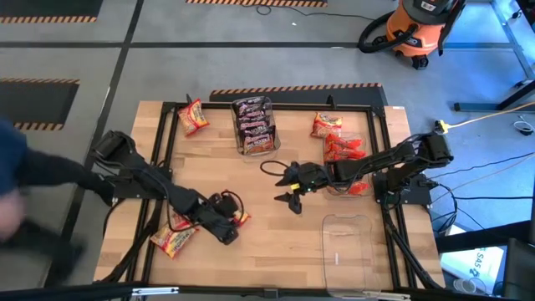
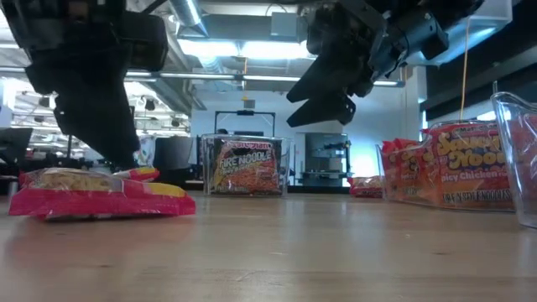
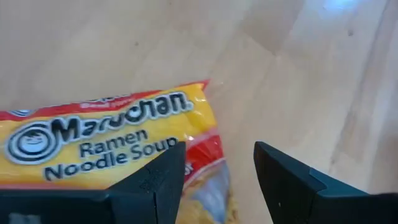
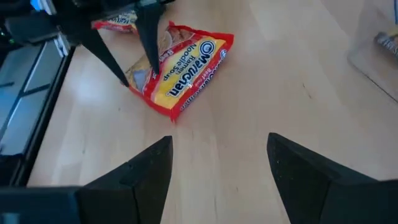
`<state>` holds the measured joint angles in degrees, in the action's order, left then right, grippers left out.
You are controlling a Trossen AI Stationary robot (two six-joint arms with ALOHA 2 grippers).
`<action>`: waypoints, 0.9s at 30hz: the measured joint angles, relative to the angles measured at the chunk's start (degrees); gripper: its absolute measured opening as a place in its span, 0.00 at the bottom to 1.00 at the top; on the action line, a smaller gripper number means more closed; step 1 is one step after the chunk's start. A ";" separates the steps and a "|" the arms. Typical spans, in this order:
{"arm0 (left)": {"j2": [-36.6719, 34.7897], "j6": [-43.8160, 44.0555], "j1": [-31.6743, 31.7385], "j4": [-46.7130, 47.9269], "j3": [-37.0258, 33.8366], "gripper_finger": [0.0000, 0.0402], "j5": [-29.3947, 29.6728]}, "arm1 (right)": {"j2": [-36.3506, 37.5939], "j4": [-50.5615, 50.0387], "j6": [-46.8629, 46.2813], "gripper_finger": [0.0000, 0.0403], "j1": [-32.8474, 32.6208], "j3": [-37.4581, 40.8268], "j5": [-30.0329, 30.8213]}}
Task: Sort Maruchan noodles
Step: Put the red noodle pack into the bottom transparent bin
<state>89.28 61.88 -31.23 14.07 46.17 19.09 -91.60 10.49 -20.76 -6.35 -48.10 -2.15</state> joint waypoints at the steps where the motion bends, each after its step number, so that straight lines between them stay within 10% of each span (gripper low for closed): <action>1: 0.20 -0.10 -0.28 -0.06 0.00 0.46 0.36 | -0.28 0.23 -0.68 0.60 0.00 -0.05 0.00; 12: -4.39 8.06 -6.48 11.50 2.22 0.46 4.81 | -9.23 6.52 -9.60 0.80 0.00 -4.44 -0.25; 27: 7.19 15.77 -13.10 12.01 1.99 0.46 3.79 | -29.43 3.90 -13.46 0.75 2.07 -25.37 -9.76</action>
<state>96.48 77.65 -44.33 26.08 48.16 22.88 -121.03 14.39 -34.21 -4.28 -73.46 -11.91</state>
